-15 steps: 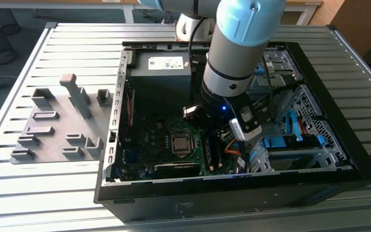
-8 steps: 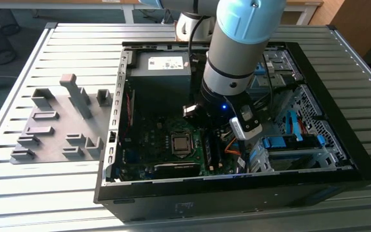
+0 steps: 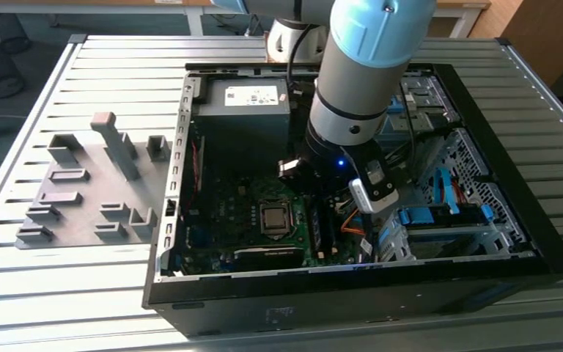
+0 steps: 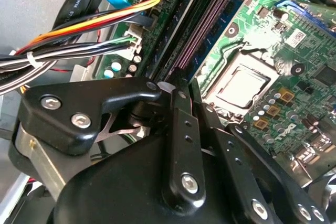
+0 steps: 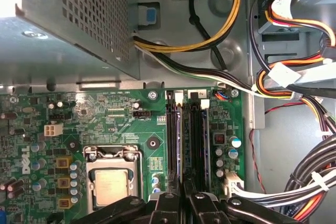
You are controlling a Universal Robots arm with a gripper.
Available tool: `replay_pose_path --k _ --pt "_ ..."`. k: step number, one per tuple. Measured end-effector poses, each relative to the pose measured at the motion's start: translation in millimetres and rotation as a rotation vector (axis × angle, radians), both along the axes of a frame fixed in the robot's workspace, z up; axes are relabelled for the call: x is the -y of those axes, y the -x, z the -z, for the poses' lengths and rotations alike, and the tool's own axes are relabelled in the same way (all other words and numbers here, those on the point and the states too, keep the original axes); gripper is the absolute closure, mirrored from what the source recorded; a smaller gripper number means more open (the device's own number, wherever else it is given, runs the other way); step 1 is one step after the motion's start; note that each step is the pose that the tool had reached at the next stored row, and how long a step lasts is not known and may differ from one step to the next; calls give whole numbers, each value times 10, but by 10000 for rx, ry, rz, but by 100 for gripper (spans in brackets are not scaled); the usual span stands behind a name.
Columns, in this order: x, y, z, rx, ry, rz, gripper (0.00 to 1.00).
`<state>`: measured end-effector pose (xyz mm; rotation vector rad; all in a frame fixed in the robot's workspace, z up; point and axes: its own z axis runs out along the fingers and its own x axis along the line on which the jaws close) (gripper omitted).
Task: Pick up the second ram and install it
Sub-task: 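Insert the second ram into the second slot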
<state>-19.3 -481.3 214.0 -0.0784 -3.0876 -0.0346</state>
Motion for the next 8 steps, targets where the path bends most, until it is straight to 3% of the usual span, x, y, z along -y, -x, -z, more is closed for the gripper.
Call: replay_pose_path --k 8 --pt "0 0 23 0 2 -1 86"
